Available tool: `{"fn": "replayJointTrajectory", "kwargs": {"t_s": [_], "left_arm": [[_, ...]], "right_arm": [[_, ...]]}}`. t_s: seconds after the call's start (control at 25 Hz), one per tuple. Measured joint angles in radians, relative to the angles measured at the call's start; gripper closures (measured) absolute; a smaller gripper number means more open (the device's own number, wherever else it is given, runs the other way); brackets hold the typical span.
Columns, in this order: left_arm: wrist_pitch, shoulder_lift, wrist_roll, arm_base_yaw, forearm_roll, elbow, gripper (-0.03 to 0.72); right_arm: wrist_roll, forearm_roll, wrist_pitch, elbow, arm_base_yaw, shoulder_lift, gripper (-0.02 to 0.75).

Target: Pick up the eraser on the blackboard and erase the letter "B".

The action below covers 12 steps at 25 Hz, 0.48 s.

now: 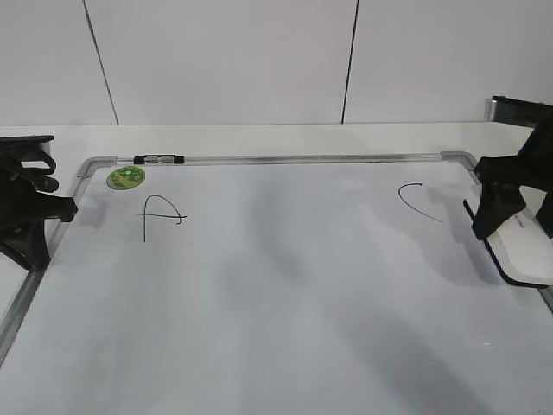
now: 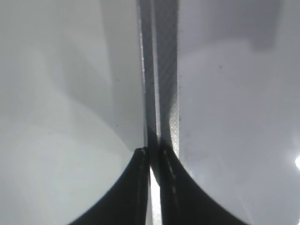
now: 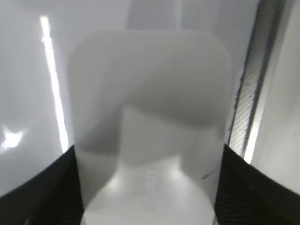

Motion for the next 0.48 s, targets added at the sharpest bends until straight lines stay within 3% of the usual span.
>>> {"fn": "replayJointTrajectory", "kwargs": {"t_s": [0.48], "left_arm": [[0.004, 0.0, 0.0, 0.0, 0.0, -0.002, 0.66]], "right_arm": [[-0.035, -0.076, -0.082, 0.001, -0.037, 0.018, 0.204]]}}
